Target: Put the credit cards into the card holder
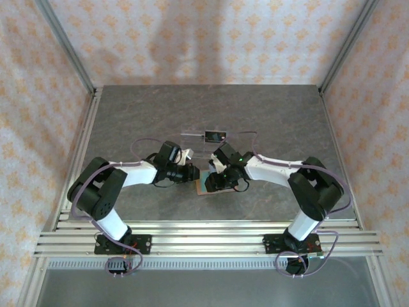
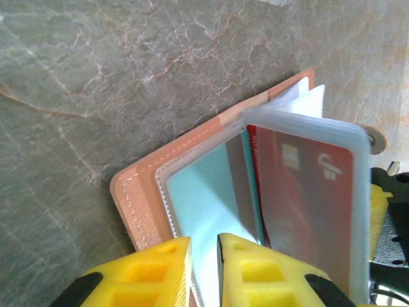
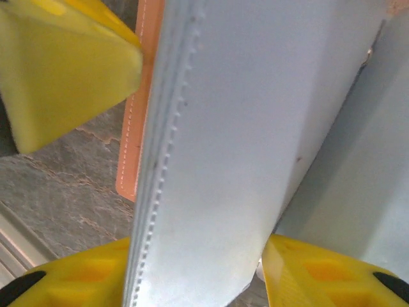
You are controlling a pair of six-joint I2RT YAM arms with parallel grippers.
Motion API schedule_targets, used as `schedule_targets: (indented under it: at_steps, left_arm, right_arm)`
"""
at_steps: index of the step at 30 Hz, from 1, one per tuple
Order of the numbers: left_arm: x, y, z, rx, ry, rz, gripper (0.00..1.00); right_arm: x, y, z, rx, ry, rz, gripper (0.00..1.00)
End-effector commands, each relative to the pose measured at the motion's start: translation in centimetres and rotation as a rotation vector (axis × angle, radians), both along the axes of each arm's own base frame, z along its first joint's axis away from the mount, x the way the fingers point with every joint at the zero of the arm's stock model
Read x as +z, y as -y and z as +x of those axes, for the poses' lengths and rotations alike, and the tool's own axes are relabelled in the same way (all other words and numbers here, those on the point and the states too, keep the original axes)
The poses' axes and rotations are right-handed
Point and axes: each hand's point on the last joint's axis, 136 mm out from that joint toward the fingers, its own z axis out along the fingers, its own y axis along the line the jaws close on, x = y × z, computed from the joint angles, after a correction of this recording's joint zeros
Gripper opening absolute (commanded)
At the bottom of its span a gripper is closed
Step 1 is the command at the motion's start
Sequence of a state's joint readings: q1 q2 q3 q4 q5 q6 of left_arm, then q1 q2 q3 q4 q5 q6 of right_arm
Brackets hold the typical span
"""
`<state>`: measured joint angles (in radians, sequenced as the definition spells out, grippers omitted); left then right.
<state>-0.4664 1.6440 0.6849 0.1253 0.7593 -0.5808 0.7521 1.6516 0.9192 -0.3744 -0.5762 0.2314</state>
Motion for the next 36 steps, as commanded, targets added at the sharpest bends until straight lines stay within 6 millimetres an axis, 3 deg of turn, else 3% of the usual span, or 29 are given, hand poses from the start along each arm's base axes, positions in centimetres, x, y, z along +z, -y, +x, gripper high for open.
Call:
schedule_targets:
  at_steps: [1,8,16,23,26,31,36]
  left_arm:
    - [0.1,-0.5,0.2,0.007,-0.009,0.038,0.20]
    - [2.1,0.9,1.3,0.028,0.029,-0.060,0.21]
    - [3.3,3.2,2.5,0.060,0.025,-0.233,0.30]
    - [1.7,3.7,2.2,0.050,0.002,-0.219,0.30]
    - [1.1,3.7,2.2,0.048,-0.004,-0.210,0.22]
    - [0.8,3.7,2.2,0.045,-0.005,-0.204,0.16]
    - [0.9,3.7,2.1,0.032,-0.005,-0.193,0.15]
  right_arm:
    - [0.8,-0.8,0.3,-0.041,0.015,0.056,0.50]
    - [0.3,-0.9,0.3,-0.065,0.014,0.083,0.52]
    - [0.3,-1.0,0.2,-0.067,0.023,0.109,0.56]
    - [0.4,-1.0,0.1,-0.067,0.033,0.125,0.54]
    - [0.3,-0.8,0.0,-0.067,0.040,0.123,0.55]
    - [1.6,-0.4,0.2,-0.092,0.081,0.143,0.66]
    - [3.2,1.6,0.7,-0.152,0.144,0.121,0.77]
